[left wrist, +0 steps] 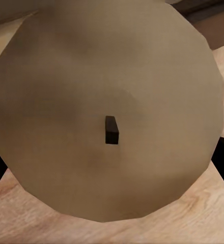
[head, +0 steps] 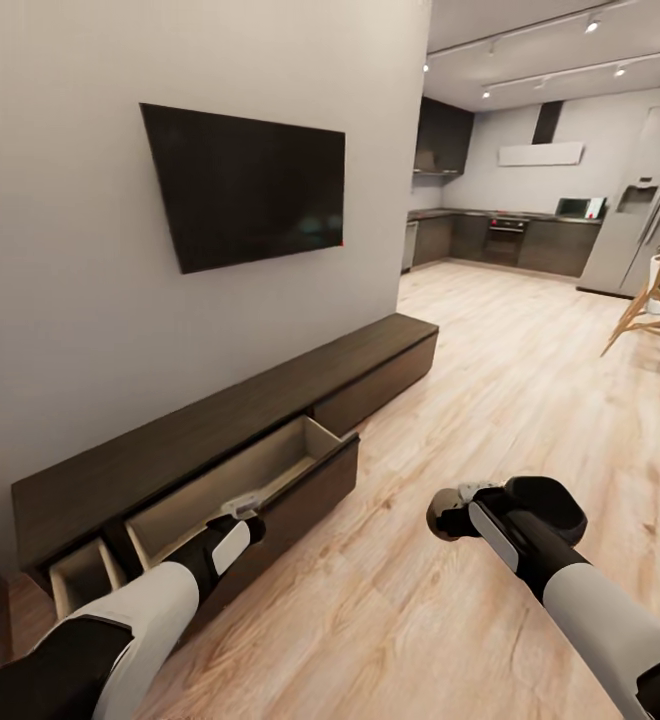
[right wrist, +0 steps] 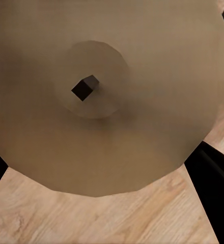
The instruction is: Place each of the two pumpkins and all three candles from the living room inside a cabinet in the living room (use any cabinet), then make sure every cabinet is closed, and position the cauldron so it is next to a table in the living room.
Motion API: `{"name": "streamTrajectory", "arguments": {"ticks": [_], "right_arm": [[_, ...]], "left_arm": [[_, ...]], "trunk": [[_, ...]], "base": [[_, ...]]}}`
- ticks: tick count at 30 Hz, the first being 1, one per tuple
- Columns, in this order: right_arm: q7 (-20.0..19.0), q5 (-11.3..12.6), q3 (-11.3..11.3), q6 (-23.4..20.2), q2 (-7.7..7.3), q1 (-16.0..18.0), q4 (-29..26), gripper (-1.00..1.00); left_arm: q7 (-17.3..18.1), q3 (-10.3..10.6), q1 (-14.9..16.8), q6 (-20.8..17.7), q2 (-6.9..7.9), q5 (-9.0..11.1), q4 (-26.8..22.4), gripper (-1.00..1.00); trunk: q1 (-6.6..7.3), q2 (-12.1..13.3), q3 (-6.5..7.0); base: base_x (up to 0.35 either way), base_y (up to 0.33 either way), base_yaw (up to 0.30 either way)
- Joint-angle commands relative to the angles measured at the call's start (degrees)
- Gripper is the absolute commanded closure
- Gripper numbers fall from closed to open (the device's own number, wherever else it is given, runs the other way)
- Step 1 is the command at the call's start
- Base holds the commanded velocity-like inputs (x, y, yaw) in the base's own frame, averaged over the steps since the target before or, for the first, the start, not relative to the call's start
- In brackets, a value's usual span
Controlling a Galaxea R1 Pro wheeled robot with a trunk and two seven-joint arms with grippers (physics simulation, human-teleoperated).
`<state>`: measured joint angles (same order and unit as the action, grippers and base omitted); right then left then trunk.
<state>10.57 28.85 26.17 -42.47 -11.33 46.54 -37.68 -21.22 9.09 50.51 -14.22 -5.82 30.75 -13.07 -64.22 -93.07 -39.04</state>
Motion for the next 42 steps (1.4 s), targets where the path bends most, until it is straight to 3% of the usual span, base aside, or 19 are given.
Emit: {"name": "streamTrajectory", "arguments": {"ticks": [1,12,18,26,35,42], "right_arm": [[0.51,0.59,0.37,-0.15,-0.10,0.04,-0.13,1.00],[0.51,0.59,0.67,-0.13,-0.10,0.04,-0.14,1.00],[0.51,0.59,2.50,-0.07,-0.10,0.04,-0.16,1.00],[0.51,0.59,2.74,-0.06,-0.10,0.04,-0.14,1.00],[0.51,0.59,2.78,-0.10,-0.10,0.04,-0.17,1.00],[0.51,0.63,2.83,-0.07,-0.10,0.04,-0.16,1.00]], "left_arm": [[-0.40,0.49,0.03,-0.28,0.02,0.36,-0.09,1.00],[-0.40,0.41,0.03,-0.20,0.02,0.44,-0.04,1.00],[-0.40,0.40,0.03,-0.20,0.02,0.67,-0.03,1.00],[-0.40,0.35,0.03,-0.20,0.02,1.05,0.63,1.00],[2.88,0.25,0.03,-0.20,0.25,1.94,1.46,1.00],[3.11,0.24,0.03,-0.20,0.28,1.98,1.55,1.00]], "trunk": [[0.00,-0.03,0.01],[0.00,-0.03,0.71],[0.00,-0.03,1.10],[0.00,-0.03,1.61],[0.00,-0.03,2.00],[0.00,-0.03,2.52]], "base": [[0.000,-0.002,0.226],[0.000,0.000,0.226],[0.000,-0.071,0.226],[0.000,-0.211,0.226],[0.000,-0.254,0.127],[0.000,-0.260,0.155]]}}
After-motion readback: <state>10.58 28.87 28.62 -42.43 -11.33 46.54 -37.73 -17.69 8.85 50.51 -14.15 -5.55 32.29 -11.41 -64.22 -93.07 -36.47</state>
